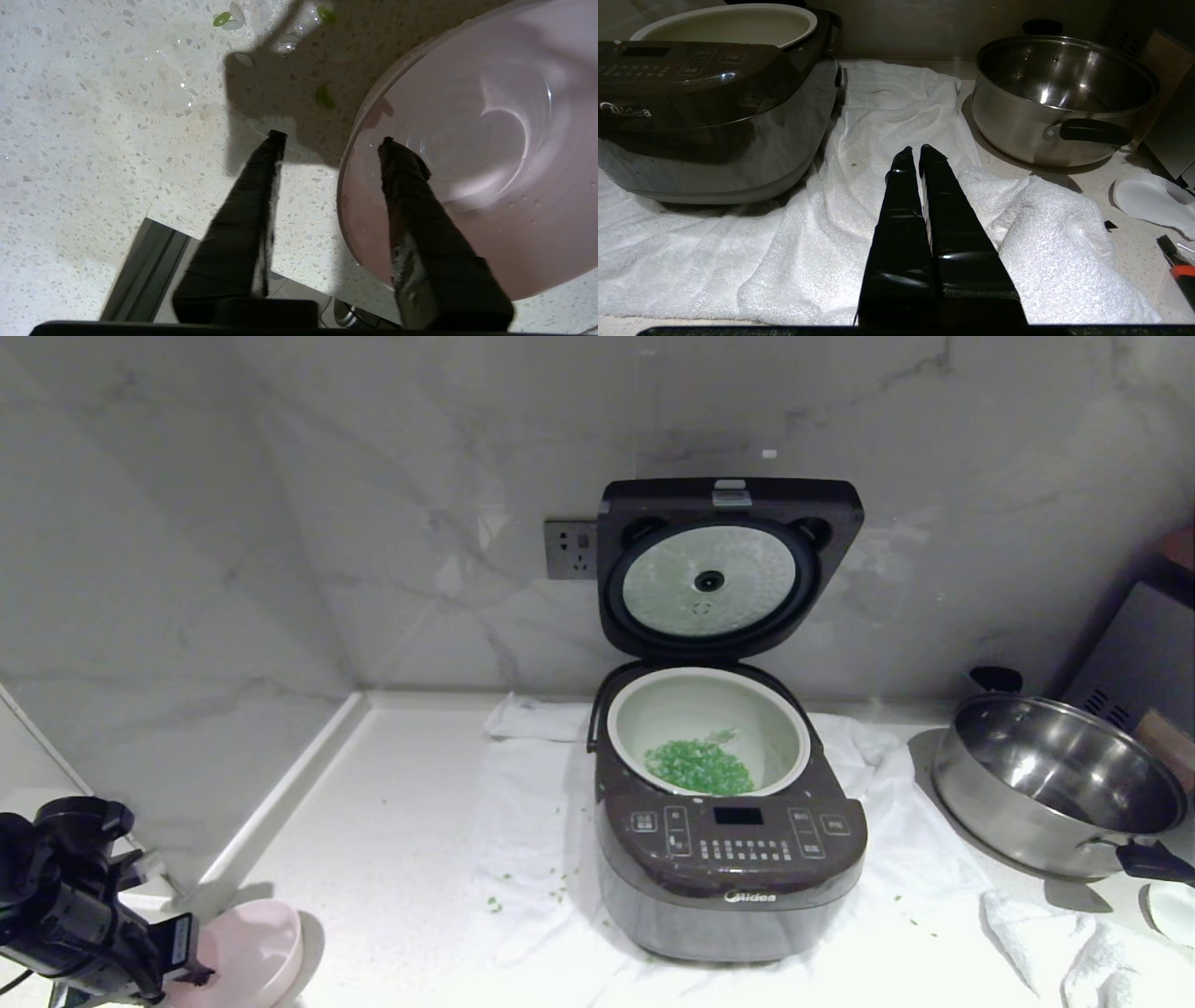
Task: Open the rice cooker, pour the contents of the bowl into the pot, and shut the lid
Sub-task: Place the bowl on the table
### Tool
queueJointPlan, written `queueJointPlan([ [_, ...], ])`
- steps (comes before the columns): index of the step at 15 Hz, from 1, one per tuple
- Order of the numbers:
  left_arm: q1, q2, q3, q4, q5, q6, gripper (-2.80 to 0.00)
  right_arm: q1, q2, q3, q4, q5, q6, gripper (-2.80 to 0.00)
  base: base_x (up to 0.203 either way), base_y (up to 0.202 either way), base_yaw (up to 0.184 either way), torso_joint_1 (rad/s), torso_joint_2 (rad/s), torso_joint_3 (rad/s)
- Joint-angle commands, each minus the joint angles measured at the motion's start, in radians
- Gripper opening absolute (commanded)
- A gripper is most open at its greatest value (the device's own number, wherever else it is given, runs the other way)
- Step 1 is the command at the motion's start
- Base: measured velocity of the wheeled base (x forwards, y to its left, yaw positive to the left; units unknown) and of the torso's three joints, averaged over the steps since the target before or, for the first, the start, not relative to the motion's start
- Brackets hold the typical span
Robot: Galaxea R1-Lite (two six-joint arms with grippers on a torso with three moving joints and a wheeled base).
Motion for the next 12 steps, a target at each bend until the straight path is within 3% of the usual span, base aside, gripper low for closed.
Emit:
queueJointPlan([
  [1, 0.000, 0.007, -0.001, -0.001, -0.001, -0.001, 0.00, 0.000, 0.000, 0.000, 0.000, 0.000, -0.001, -2.80, 0.000, 0.000, 0.000, 0.000, 0.00, 0.000],
  [3, 0.000, -0.005, -0.002, -0.005, -0.006, -0.003, 0.00, 0.000, 0.000, 0.000, 0.000, 0.000, -0.001, -2.80, 0.000, 0.000, 0.000, 0.000, 0.00, 0.000],
  [6, -0.003, -0.070, -0.011, 0.018, -0.115, -0.004, 0.00, 0.000, 0.000, 0.000, 0.000, 0.000, 0.000, -2.80, 0.000, 0.000, 0.000, 0.000, 0.00, 0.000],
  [12, -0.010, -0.150, -0.056, 0.109, -0.131, -0.007, 0.00, 0.000, 0.000, 0.000, 0.000, 0.000, -0.001, -2.80, 0.000, 0.000, 0.000, 0.000, 0.00, 0.000],
])
